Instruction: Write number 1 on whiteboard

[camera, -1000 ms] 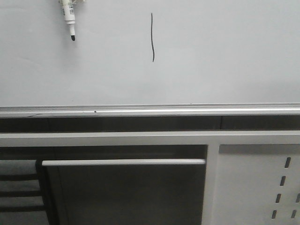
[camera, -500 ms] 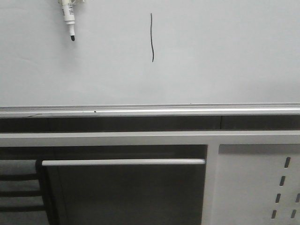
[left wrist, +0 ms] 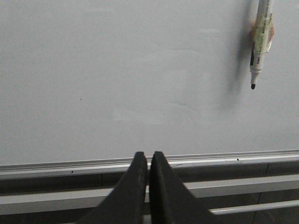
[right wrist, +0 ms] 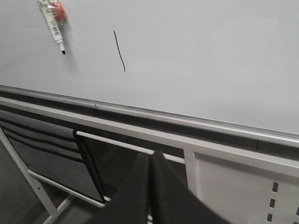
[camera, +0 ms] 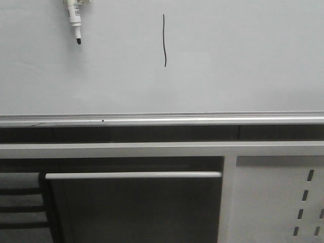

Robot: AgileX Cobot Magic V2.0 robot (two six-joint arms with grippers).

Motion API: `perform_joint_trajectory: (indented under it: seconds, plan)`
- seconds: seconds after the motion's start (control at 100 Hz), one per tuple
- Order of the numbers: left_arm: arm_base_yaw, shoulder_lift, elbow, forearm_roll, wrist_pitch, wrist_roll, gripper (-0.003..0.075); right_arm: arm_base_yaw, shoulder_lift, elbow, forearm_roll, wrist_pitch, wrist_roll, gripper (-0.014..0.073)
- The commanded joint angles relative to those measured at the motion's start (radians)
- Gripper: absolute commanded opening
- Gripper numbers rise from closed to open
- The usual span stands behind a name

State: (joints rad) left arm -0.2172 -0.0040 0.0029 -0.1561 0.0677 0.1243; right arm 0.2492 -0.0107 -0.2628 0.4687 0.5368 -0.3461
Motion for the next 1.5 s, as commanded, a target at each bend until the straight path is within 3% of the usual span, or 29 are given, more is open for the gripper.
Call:
perform_joint_trajectory:
  seconds: [0.0,0.41,0.53,0.63,0.72,0.93,1.02,1.2,1.49]
  plan:
    - [0.001,-0.022,0.041,-0.01,-0.068,-0.012,-0.002,-0.005,0.011,-0.025,0.016,-0.06,0.003,-0.0064]
    - [0.001,-0.022,0.041,-0.01,-0.068,-0.012,-0.002,-0.005,0.011,-0.025,0.012,-0.058,0.003,-0.0064]
    - [0.001,-0.022,0.041,-0.01,-0.068,-0.012,-0.002,-0.005,0.011,-0.017,-0.128,-0.107,0.021,-0.0064]
    - [0.001,-0.022,0.041,-0.01,-0.068,-0.012,-0.002,-0.038,0.013,0.037,-0.348,-0.265,0.27,-0.0064]
    - [0.001,-0.022,0.041,-0.01,-0.068,-0.012,-0.002,-0.093,0.013,0.101,-0.431,-0.349,0.328,-0.0064]
    - [0.001,-0.022,0.041,-0.01,-0.068,-0.012,-0.002,-0.27,-0.003,0.248,-0.458,-0.454,0.328,-0.0064]
    - [0.001,-0.022,0.041,-0.01,-0.068,-0.012,-0.002,-0.278,-0.017,0.303,-0.469,-0.511,0.328,-0.0064]
    - [0.001,-0.022,0.041,-0.01,-0.068,-0.012,-0.002,-0.278,-0.017,0.3,-0.482,-0.382,0.328,-0.0064]
    - [0.001,-0.022,0.041,-0.01,-0.068,-0.012,-0.002,-0.278,-0.017,0.3,-0.482,-0.398,0.326,-0.0064]
